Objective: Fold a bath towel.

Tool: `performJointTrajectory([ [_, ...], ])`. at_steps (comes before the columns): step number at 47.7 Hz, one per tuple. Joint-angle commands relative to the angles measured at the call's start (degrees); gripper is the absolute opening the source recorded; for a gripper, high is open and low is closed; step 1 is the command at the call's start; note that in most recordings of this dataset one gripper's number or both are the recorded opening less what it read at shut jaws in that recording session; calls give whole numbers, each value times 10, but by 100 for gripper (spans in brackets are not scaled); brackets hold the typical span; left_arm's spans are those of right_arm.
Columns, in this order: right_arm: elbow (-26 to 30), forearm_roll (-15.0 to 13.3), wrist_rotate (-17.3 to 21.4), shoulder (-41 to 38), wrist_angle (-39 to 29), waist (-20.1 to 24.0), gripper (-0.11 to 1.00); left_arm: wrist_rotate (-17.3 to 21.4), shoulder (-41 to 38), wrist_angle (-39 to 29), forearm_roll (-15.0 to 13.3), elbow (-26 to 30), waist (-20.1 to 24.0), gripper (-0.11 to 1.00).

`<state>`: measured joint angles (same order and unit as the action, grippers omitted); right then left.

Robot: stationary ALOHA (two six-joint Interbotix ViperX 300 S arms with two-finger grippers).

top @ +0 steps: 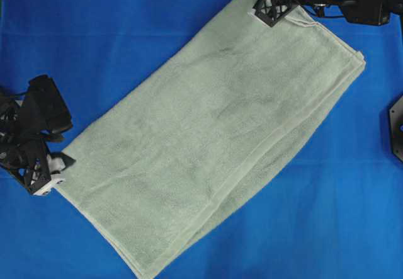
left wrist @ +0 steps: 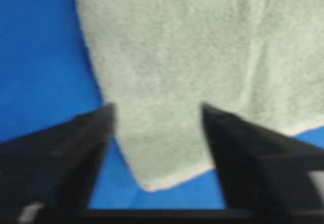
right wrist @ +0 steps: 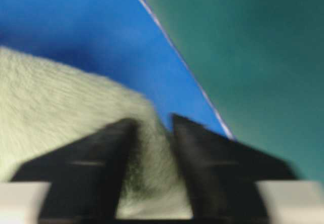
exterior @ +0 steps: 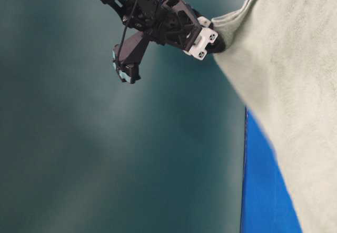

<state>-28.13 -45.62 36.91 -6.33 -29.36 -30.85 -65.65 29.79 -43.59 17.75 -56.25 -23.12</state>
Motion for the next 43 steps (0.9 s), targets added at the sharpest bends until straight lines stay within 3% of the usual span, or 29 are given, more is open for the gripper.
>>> performJointTrajectory([
  [1, 4, 10, -17, 24, -36, 6, 53, 6, 8, -5, 0, 7, 4, 75],
  [5, -4, 47, -45, 49, -75, 11, 67, 11, 18, -17, 1, 9, 4, 87],
  [10, -25, 136, -103, 104, -117, 12, 58, 12, 37, -35, 0, 12, 4, 86],
  [15, -57, 228, -177, 167, -166, 11, 59, 12, 60, -52, 1, 15, 4, 86],
  [20, -82, 283, -214, 216, -224, 10, 60, 12, 76, -58, 0, 13, 4, 86],
  [28, -117, 305, -215, 283, -296, 10, 60, 14, 84, -59, 1, 12, 4, 86],
  [43, -135, 315, -215, 297, -249, 9, 60, 33, 76, -58, 0, 16, 4, 86],
])
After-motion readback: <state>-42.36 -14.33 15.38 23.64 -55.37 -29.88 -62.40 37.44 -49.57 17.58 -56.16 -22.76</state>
